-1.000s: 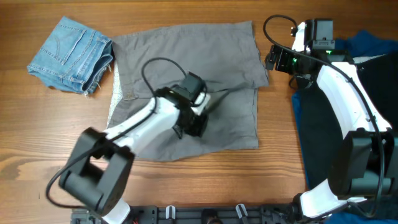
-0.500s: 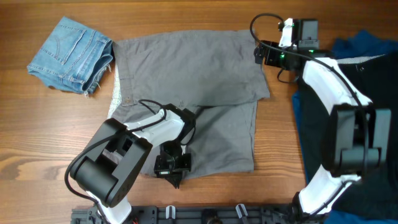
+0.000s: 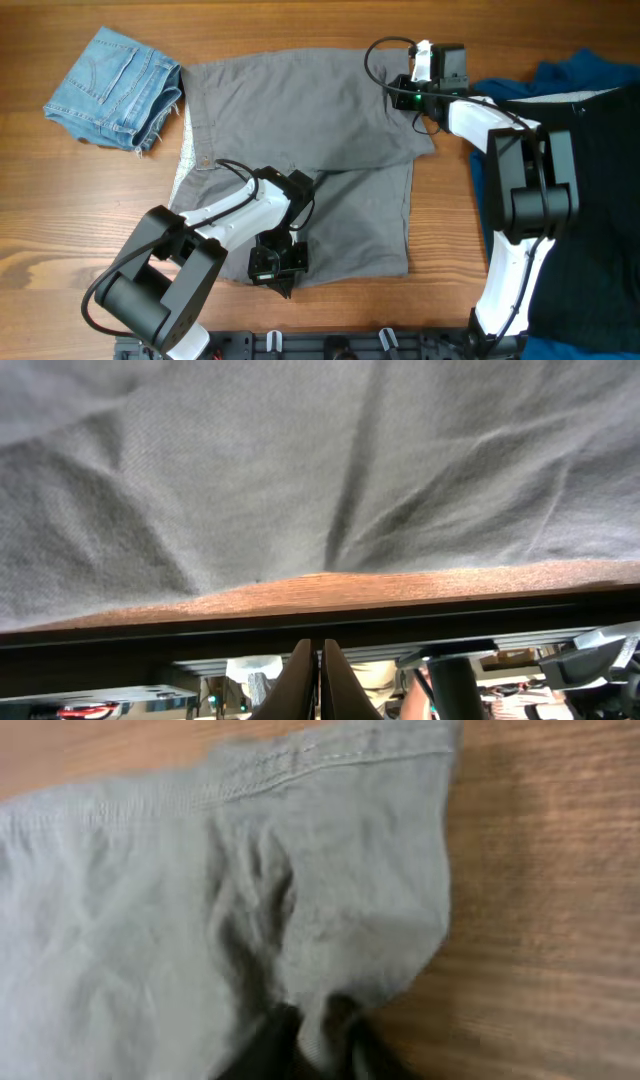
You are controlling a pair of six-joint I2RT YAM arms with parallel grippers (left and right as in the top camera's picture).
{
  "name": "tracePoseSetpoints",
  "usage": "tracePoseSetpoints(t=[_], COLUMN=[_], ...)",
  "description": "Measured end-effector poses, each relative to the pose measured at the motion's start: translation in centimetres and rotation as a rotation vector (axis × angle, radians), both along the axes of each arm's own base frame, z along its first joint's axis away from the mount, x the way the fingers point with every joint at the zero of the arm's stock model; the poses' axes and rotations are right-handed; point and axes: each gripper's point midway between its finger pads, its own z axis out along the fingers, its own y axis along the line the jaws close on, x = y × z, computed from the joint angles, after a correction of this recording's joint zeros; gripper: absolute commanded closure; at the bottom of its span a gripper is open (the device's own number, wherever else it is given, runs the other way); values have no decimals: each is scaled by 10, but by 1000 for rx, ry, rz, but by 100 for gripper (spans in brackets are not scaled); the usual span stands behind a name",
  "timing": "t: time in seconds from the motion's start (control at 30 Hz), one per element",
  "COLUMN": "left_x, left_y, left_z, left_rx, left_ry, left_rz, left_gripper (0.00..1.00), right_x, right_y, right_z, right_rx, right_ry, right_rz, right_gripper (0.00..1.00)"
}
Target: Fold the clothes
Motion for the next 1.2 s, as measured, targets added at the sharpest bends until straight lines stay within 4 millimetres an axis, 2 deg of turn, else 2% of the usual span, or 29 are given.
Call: tracePoseSetpoints(t=[0.1, 0.13, 0.17, 0.2, 0.27, 0.3, 0.37, 0.4, 0.43, 0.47, 0.5, 0.53, 0.57, 0.6, 0.63, 0.67, 0.77, 0.8, 0.83, 0.87, 0.9, 1.0, 1.03, 1.07, 1.1, 1.13, 1.17, 1.2], left_x=[4, 7, 10, 11, 20, 21, 30, 38, 60, 73, 91, 108, 136, 170, 195, 224, 296, 314, 323, 334, 348, 365, 364, 369, 372, 375, 377, 378], left_y=[-3, -5, -7, -8, -14, -15, -21, -24, -32, -35, -36, -35, -28, -13, -2, 12, 57, 76, 87, 95, 103, 127, 137, 147, 157, 165, 173, 185], left_z=[-2, -4, -5, -6, -10, -10, -5, 0, 12, 21, 33, 43, 57, 69, 73, 76, 83, 75, 64, 55, 40, 3, -11, -16, -17, -18, -18, -18], left_rx=[-13, -25, -33, -39, -65, -68, -88, -102, -142, -159, -174, -180, -176, -153, -135, -109, -60, -28, -8, 2, 9, 39, 56, 58, 73, 69, 68, 75], left_ry=[-18, -34, -46, -55, -92, -97, -120, -137, -188, -221, -271, -325, -416, -534, -625, -728, -976, -1012, -1018, -1036, -1055, -1055, -1029, -1036, -1044, -1053, -1056, -1059], left_rz=[0, 0, 0, 0, 6, 6, 4, 6, 11, 15, 22, 31, 53, 88, 112, 132, 160, 165, 161, 158, 151, 170, 183, 203, 216, 236, 258, 283], left_gripper=[94, 90, 86, 83, 83, 82, 79, 78, 78, 78, 81, 86, 92, 92, 92, 91, 96, 96, 96, 96, 96, 96, 96, 96, 96, 96, 96, 96], right_x=[36, 57, 70, 76, 75, 71, 48, 32, 11, 0, -22, -44, -56, -71, -90, -117, -155, -167, -176, -182, -189, -188, -183, -179, -175, -173, -171, -172], right_y=[-9, -15, -21, -26, -37, -41, -51, -57, -66, -72, -78, -80, -77, -69, -63, -53, -39, -35, -31, -29, -26, -22, -19, -16, -11, -7, 1, 5], right_z=[32, 60, 80, 91, 87, 79, 56, 47, 45, 45, 52, 58, 67, 71, 67, 58, 38, 29, 23, 19, 11, -1, -1, -1, 0, -1, -2, -3], right_rx=[43, 56, 63, 67, 72, 71, 99, 118, 139, 147, 152, 148, 146, 144, 144, 142, 81, 51, 29, 15, -4, -25, -28, -32, -35, -38, -48, -52], right_ry=[-116, -217, -287, -322, -295, -257, -102, -8, 87, 145, 223, 294, 318, 367, 449, 560, 697, 730, 753, 764, 774, 722, 686, 650, 621, 601, 572, 569], right_rz=[-48, -63, -73, -83, -108, -112, -107, -109, -123, -134, -141, -132, -107, -83, -71, -52, -21, -5, 13, 25, 45, 85, 96, 107, 119, 130, 158, 170], right_gripper=[88, 73, 22, 4, 2, 6, 15, 24, 32, 41, 59, 66, 76, 78, 79, 84, 84, 79, 55, 42, 34, 27, 26, 29, 36, 50, 69, 83])
